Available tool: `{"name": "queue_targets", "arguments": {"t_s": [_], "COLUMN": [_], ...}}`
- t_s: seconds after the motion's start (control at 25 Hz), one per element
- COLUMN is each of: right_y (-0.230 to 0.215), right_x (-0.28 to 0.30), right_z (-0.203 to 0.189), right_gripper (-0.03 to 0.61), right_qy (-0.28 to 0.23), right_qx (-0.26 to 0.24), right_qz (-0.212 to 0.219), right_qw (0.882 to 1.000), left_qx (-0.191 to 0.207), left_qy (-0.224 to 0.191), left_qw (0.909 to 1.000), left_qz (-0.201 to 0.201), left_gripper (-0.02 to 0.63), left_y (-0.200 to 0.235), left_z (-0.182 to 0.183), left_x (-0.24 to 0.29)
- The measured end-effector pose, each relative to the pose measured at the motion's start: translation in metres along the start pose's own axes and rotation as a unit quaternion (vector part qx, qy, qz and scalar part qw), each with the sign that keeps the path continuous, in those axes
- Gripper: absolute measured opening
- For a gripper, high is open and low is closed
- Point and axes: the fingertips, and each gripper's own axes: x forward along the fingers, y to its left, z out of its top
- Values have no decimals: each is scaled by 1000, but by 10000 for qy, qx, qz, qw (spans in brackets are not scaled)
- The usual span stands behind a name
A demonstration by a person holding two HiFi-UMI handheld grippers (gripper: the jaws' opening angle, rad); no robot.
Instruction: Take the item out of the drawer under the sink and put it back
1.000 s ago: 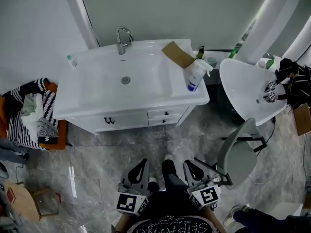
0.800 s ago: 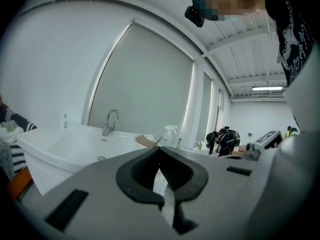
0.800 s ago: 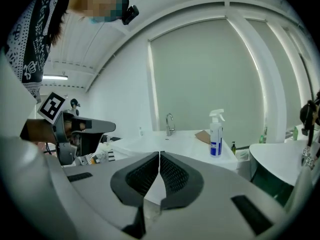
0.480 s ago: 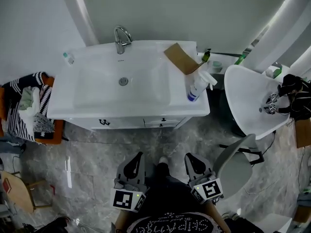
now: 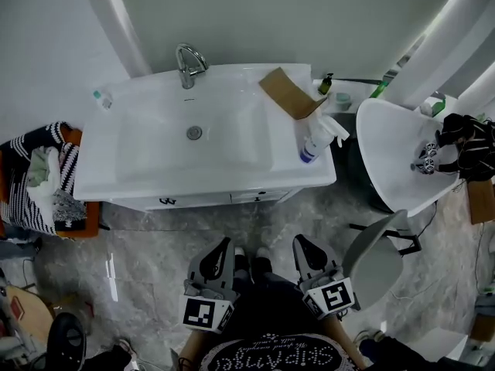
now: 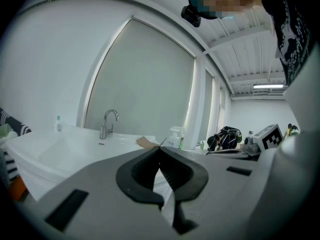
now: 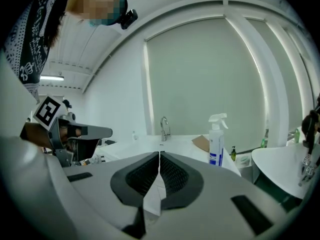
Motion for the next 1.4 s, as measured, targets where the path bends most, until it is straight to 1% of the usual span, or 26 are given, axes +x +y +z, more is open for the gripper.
{"name": "queue_targets", "arguments": {"t_s": [0.08,0.24,0.32,0.44,0.56,0.72,0.84,0.96,1.08,1.24,1.4], "right_y": [3,-4,-12,-24,-32,-42,-58,-73,-89,-104,-112], "right_x": [4,18,28,47,67,95,119,143,169,201,234], "right_z": [1,-9,-19,-50,-85,-128,-163,-202,-244,-302,-348], "right_gripper": [20,20,20,21,21,27,74,81,87,107,120], "right_qy": [-63,110,296,680,940,1136,1253,1389,1375,1498,1612], "right_qx": [-63,-53,-15,62,105,108,173,288,389,588,655], "right_qz": [-15,-83,-87,-55,-25,-10,-14,-151,-338,-563,-616], "right_qw": [10000,9999,9995,9976,9955,9935,9920,9898,9892,9854,9828], "left_qx": [-15,-67,-97,-167,-203,-340,-466,-660,-838,-981,-1119], "left_qy": [53,110,195,387,659,964,1147,1313,1447,1712,1870], "left_qw": [10000,9999,9996,9988,9971,9930,9897,9860,9824,9766,9719], "left_qz": [-60,-115,-166,-234,-315,-599,-719,-789,-834,-860,-885], "left_gripper": [0,0,0,0,0,0,0,0,0,0,0], "left_y": [4,14,16,20,21,16,11,6,2,2,-1], "left_z": [-2,-1,-6,-22,-50,-90,-120,-151,-184,-226,-259], "left_x": [3,17,27,45,61,86,108,119,124,127,130]}}
